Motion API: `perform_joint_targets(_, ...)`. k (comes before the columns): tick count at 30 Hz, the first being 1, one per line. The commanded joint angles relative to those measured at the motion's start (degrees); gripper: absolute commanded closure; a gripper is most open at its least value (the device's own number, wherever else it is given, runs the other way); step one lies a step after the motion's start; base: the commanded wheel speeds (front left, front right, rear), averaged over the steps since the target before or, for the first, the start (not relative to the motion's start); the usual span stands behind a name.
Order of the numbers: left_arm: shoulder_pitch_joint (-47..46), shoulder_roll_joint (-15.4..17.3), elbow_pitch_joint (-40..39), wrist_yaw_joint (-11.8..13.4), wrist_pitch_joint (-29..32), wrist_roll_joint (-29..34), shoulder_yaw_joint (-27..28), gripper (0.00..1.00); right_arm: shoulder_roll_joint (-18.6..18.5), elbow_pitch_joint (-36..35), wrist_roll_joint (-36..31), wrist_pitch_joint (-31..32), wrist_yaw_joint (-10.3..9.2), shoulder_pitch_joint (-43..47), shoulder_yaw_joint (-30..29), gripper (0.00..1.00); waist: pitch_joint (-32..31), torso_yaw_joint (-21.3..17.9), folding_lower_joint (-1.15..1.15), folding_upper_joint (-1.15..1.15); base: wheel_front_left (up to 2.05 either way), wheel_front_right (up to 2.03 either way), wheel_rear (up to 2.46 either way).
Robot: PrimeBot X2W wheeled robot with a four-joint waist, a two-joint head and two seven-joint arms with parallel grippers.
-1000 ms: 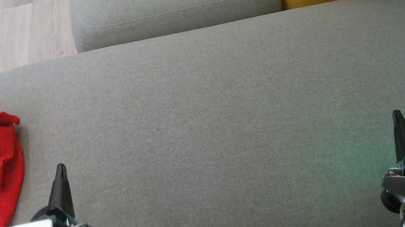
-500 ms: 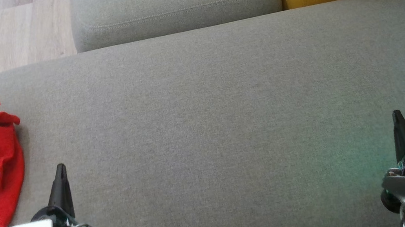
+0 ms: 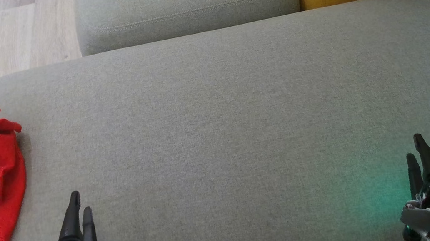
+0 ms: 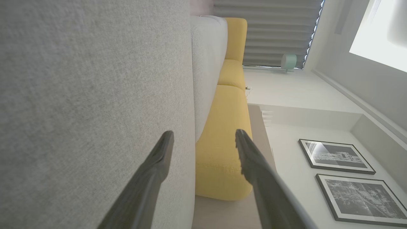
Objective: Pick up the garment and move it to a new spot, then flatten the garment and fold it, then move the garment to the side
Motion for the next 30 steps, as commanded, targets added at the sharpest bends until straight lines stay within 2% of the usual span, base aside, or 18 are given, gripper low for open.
perform_joint_targets(1, -3.23, 0.68, -2.29, -0.21, -0.66, 1.02, -0.27, 0.0, -0.53, -2.3, -0.91, -0.8, 0.0, -2.76, 0.45, 0.0, -0.01, 0.03, 0.0, 0.0, 0.0, 0.0, 0.0)
perform_joint_targets(7, -3.92, 1.18, -2.88, -0.24, -1.88, 3.84, -1.14, 0.0, -1.28, -2.75, -3.93, -2.04, -0.01, -3.33, 1.35, 0.0, -0.04, 0.11, 0.0, 0.0, 0.0, 0.0, 0.0)
perform_joint_targets(30, -4.64, 0.84, -8.93, -0.33, -5.57, 25.93, -2.31, 0.0, -1.78, -8.19, -24.29, -4.26, -0.01, -3.71, 3.26, 0.0, -0.53, 0.43, 0.0, 0.0, 0.0, 0.0, 0.0)
